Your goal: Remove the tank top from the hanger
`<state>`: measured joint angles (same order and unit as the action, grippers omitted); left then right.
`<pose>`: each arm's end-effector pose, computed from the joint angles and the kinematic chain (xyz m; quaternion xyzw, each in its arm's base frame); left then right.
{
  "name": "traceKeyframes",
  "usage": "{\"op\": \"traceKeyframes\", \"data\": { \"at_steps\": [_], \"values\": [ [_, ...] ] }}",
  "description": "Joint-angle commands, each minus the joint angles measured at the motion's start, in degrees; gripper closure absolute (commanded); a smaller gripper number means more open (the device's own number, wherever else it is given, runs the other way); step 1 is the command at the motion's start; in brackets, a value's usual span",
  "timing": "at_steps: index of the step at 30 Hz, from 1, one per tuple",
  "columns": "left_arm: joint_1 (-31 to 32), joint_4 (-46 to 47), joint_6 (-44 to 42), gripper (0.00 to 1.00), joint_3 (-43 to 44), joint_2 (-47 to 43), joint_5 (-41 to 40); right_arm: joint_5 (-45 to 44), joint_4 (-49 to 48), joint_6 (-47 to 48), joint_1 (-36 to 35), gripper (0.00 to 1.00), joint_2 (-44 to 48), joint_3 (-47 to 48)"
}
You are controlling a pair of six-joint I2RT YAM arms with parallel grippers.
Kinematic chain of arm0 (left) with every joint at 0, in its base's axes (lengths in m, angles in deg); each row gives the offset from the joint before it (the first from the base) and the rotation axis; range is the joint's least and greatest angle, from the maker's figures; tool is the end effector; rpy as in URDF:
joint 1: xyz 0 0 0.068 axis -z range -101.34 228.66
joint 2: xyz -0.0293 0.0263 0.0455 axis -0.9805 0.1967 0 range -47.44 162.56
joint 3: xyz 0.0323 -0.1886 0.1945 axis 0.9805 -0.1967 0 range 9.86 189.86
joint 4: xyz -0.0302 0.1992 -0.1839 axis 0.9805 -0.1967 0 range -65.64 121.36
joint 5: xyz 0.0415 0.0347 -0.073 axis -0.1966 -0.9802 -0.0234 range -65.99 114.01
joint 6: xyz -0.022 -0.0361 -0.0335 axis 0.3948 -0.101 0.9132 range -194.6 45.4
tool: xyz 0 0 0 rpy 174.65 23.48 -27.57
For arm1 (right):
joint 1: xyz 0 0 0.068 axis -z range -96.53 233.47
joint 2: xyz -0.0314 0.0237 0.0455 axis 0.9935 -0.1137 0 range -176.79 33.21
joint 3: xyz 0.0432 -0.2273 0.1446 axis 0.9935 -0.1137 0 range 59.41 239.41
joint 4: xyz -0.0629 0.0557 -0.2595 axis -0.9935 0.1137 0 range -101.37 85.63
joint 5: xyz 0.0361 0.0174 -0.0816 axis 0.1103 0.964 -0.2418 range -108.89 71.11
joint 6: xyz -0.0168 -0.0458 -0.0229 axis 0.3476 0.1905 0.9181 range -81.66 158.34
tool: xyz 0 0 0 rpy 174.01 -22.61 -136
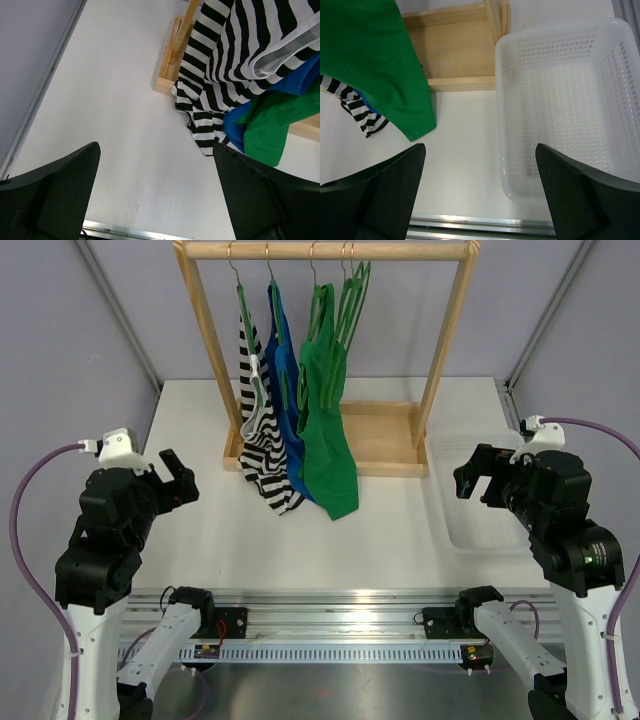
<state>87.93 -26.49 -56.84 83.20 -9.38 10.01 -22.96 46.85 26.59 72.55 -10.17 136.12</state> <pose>0.0878 -0.0056 0.4321 -0.1286 0.8183 -0.0302 0.5594 0.1077 0.0182 0.4401 0.0252 0.8422 0.0763 0.5332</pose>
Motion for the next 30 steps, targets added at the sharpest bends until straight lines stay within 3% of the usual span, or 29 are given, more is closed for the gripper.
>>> {"op": "traceKeyframes", "data": {
  "at_steps": [1, 13, 20, 30],
  "values": [
    [0.2, 0.8, -0.8, 0.01, 0.9, 0.9, -1.3, -1.3, -1.8, 0.2, -0.2, 0.0, -0.1, 1.5],
    [0.2, 2.4, 0.0, 0.01, 6.5, 7.4, 4.9, 6.7, -4.6, -2.8, -0.1, 0.0, -0.1, -0.9],
    [0.7, 5.4, 3.2, 0.01, 21.1, 18.6, 16.9, 12.2, -6.0, -3.9, -0.2, 0.01, -0.7, -1.9],
    [7.7, 8.5, 0.7, 0.01, 45.5, 40.4, 12.1, 18.1, -6.7, -4.9, -0.2, 0.01, -0.4, -2.0]
  ]
}}
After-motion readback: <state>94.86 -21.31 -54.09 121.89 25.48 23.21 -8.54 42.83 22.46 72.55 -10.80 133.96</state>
